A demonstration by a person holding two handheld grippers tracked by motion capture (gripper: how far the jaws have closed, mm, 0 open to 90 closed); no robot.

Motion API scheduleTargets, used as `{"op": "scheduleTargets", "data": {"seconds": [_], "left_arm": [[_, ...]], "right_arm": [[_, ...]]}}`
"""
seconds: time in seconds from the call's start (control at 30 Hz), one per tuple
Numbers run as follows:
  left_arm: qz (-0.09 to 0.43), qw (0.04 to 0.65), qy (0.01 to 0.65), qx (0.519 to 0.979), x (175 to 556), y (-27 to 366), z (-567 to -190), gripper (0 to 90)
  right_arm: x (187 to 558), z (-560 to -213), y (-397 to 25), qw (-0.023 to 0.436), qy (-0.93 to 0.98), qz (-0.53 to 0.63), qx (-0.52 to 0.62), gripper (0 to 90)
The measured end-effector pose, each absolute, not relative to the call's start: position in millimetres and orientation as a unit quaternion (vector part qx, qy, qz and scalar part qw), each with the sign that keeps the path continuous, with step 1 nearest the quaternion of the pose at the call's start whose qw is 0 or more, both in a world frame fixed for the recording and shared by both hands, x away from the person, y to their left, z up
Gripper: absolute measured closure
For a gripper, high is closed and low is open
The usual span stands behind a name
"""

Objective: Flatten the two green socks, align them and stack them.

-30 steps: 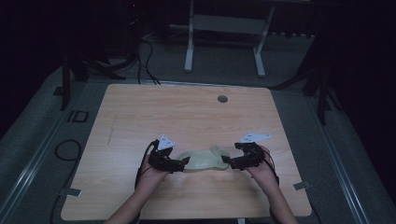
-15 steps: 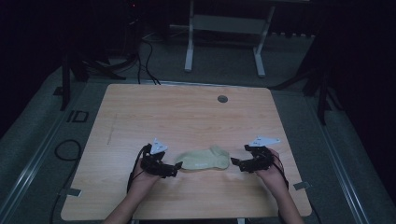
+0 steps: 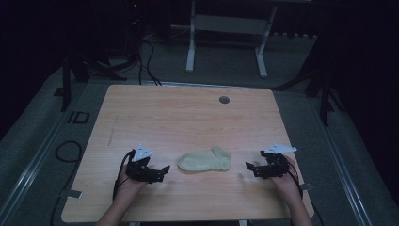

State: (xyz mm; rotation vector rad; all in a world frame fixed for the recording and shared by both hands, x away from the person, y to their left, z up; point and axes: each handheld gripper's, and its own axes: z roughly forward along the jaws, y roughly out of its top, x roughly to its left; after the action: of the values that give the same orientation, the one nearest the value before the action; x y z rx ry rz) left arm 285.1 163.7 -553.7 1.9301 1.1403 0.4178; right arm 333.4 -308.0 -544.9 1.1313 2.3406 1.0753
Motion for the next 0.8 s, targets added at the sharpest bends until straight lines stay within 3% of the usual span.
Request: {"op": "scheduleTargets", "data": {"seconds": [0.6,0.8], "left_arm": [[0.201,0.397,0.496,0.745,259.1,214.9,-564.0,2.1],[0.208,0.4,0.506,0.736,249.2,229.6,-565.8,2.1]], "right_arm": [[313.8,-554.1,-346.6,0.179,0.795,0.373,0.444,13.2],[305.4,-556.0,-358.4,0.203,0.778,0.377,0.46,13.3]]}}
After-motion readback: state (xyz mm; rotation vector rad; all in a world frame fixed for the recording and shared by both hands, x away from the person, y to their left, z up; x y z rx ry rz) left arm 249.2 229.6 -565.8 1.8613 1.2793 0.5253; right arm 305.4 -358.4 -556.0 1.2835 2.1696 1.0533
